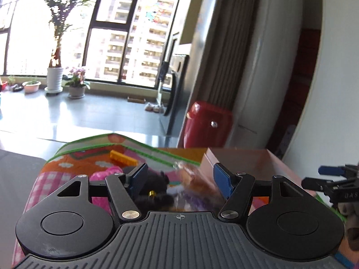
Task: Organize objects
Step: 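Lower the pig figurine into the pink box while the right tool drops the orange cup in, then grasp the yellow-wrapped bread bun with the left tool, then grasp the pink mesh basket with the right tool and lift it, then carry the bread bun into the pink box while the right tool drops the pink basket in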
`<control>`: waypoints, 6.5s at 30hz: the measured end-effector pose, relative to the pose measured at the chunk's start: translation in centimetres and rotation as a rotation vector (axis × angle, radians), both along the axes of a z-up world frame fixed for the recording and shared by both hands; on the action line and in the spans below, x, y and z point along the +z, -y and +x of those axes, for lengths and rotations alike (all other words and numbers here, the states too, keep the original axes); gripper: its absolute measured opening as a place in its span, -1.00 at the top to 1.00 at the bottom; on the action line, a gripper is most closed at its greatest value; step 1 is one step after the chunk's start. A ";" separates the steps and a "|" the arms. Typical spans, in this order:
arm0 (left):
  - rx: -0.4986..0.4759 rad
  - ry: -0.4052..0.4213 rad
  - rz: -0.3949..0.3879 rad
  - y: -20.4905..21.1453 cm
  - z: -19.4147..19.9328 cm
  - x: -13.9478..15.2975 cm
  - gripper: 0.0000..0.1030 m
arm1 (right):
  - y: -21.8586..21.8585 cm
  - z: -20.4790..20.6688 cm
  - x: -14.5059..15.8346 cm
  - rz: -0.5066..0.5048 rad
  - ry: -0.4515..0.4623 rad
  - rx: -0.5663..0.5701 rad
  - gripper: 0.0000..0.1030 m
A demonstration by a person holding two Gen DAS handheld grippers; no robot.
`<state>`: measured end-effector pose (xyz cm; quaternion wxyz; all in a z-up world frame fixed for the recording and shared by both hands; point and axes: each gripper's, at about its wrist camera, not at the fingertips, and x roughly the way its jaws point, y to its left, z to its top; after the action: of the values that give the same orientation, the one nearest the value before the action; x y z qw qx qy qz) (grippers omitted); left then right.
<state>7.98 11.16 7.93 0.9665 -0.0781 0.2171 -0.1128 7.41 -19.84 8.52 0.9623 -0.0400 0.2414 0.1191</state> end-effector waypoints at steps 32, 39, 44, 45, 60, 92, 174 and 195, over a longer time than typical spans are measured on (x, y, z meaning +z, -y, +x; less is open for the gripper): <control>0.244 -0.265 -0.062 3.1 2.5 -6.0 -0.26 | 0.2 -5.7 -6.9 0.053 -0.067 -0.058 -1.00; 0.119 -0.261 -0.055 1.8 -3.5 -6.0 -0.18 | -0.2 -5.2 -7.2 0.024 -0.095 -0.061 -1.00; 0.081 -0.266 -0.103 0.2 -8.0 -6.0 -0.16 | -1.3 -5.1 -7.2 -0.041 -0.103 -0.064 -1.00; 0.081 -0.268 -0.113 -0.3 -8.7 -6.0 -0.16 | -1.7 -5.2 -7.2 -0.058 -0.098 -0.058 -1.00; 0.301 -0.204 -0.176 -9.6 -12.9 -5.5 -0.16 | -18.1 -4.3 -5.4 -0.148 -0.076 0.370 -1.00; 0.379 -0.233 -0.236 -14.4 -14.8 -6.0 -0.15 | -34.0 6.2 -3.7 -0.172 -0.285 0.559 0.63; -0.151 -0.127 -0.126 17.0 5.2 3.3 -0.23 | 6.5 -11.0 -2.7 0.024 -0.100 0.101 -0.61; -0.049 -0.117 -0.073 6.1 -2.9 -2.4 -0.14 | -0.2 11.7 6.5 0.110 -0.094 0.006 -0.61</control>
<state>5.10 5.06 5.49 0.9456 -0.1147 0.2707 -0.1396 19.12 -19.68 15.06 0.9503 0.0179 0.2790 0.1370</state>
